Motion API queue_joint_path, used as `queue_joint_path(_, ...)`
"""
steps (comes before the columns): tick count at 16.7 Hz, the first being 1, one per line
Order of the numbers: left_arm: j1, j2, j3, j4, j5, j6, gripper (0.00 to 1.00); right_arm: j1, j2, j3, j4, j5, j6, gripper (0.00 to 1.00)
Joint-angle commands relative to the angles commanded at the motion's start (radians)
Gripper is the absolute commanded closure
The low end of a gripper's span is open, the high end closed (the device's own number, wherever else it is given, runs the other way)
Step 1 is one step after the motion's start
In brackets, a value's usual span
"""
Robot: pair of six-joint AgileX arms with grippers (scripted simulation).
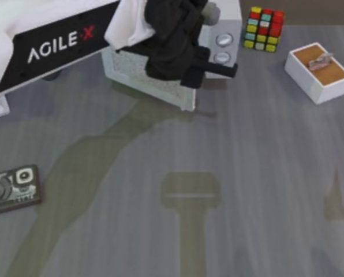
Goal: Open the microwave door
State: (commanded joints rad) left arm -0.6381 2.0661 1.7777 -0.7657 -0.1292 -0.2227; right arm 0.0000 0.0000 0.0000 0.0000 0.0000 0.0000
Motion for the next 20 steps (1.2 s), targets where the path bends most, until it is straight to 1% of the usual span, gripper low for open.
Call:
queue_joint_path(3,-0.003,-0.008,-0.016,0.007,0.014,0.011,1.0,0.0,0.0,0.0,0.0,0.0,0.0,0.0)
queue_joint_path(9,0.027,-0.086,-0.126,0.052,0.067,0.118,1.0,0.0,0.0,0.0,0.0,0.0,0.0,0.0)
queue_joint_path(20,0.028,-0.088,-0.129,0.053,0.069,0.121,1.0,0.0,0.0,0.0,0.0,0.0,0.0,0.0)
